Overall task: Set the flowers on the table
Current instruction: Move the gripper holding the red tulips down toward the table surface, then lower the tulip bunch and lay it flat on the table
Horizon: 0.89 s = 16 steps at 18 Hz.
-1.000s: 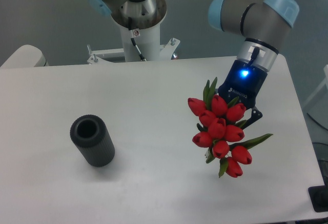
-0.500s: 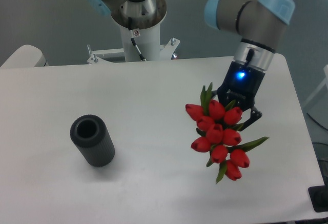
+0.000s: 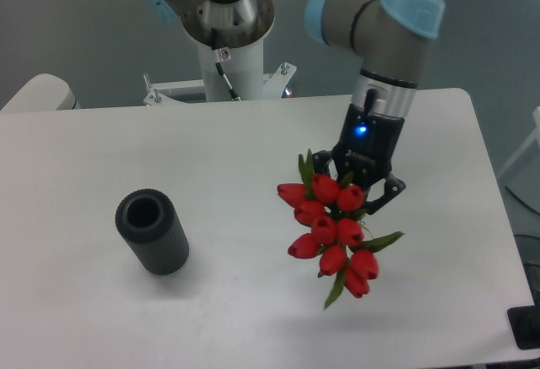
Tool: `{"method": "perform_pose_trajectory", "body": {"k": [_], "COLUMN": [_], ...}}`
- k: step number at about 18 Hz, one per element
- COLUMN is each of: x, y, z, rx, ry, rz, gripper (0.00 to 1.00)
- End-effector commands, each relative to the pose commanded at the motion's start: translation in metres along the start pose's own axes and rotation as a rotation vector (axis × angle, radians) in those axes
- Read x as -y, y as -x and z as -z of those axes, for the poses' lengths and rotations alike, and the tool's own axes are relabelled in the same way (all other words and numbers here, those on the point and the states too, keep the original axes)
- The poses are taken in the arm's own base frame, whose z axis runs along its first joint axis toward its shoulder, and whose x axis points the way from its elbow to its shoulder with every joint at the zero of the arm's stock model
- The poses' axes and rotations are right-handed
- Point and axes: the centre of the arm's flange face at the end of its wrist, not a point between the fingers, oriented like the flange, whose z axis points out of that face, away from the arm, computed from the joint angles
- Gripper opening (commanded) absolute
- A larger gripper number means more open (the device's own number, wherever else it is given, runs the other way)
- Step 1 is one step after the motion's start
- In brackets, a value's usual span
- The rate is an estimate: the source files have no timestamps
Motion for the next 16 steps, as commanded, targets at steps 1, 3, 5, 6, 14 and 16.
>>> {"method": "perform_pose_trajectory", "body": {"k": [1,3,5,6,14,16], "x": [0.001,0.007,0.014,0.018,0.022,0.016], "y": [-0.005,-0.019,-0.035,-0.044,-0.084,-0.081], "z": [-0.001,-0.012,-0.026,-0.034,-0.104,-0.114], "rx": [0.006,0.003,-0.001,-0.004,-0.026,-0.019], "ry": [0.032,0.099,0.177,0.22,0.496,0.547], "rz": [-0.01,-0.042,-0.091,-0.115,-0.245,-0.253], "gripper": [0.28,0.28,0.28,0.28,0.28,0.28]}}
